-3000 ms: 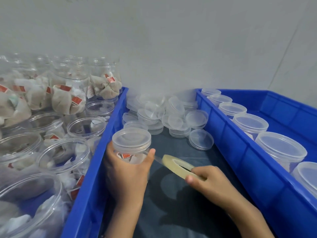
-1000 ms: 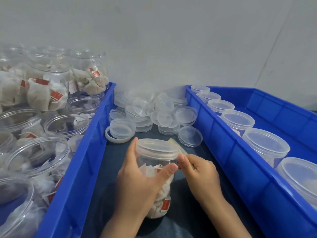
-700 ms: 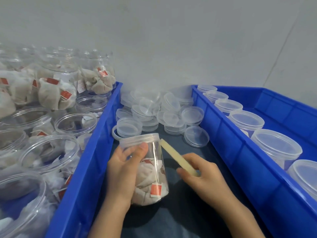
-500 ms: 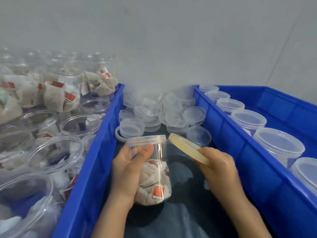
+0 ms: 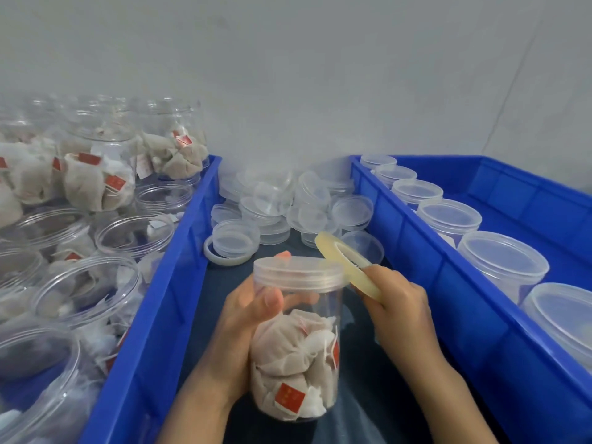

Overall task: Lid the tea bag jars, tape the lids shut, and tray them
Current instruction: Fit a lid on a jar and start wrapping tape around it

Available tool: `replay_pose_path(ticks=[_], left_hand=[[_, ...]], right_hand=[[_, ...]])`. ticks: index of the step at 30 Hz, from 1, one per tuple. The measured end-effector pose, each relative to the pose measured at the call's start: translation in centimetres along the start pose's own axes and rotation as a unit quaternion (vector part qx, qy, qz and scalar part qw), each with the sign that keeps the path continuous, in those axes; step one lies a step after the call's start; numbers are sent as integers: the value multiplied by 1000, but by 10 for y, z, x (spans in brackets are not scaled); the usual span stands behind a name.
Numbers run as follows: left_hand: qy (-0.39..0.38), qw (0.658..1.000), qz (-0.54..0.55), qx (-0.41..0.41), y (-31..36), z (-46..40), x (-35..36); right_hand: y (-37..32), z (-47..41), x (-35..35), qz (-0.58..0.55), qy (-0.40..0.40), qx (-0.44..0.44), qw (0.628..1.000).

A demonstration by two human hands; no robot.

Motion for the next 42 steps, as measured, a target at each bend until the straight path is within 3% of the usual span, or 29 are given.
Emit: replay_pose_path(ticks=[5,10,12,15,18,22,26,28,32,33,37,42], left_hand=[[-107,993,-55,5,-2,2,24],[-98,985,-140,12,-5,1,27],[-60,974,-217,5,-9,0,22],[75,944,-318,47,1,-2,1],[213,939,-247,106,16,-1,-25],[238,954,-139,118,13,1,-28],[217,933,-253,135,25,7,-12],[210,886,-396,120,35,4,-2],[201,725,-649,110,54,-9,17],[188,705,-676,102,57,-12,21],[102,692,-714,35,58,-25,27],[-59,575,-813,-75,37,-24,45]], right_hand=[[-8,6,14,42,-45,-3,998],[-8,7,11,94,-18,7,995],[-8,5,8,76,1,18,997],[-4,3,5,80,25,36,996],[-1,4,1,79,48,46,995],[-7,7,18,69,-40,53,995],[-17,11,23,-4,-59,59,996],[-18,13,28,-57,-87,76,992],[-21,11,20,-28,-66,36,997],[-20,10,17,-13,-64,31,997],[-18,6,12,-63,-130,51,988],[-21,27,17,-188,-275,87,939]])
Point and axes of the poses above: each hand's wrist, its own z-axis away from the middle knuckle, its own x-axis out of the palm, y = z × x, the point moved 8 cm from there along -z, towards the middle knuckle, and after that the axes turned 3 degrees about y, right-handed, at the moved point
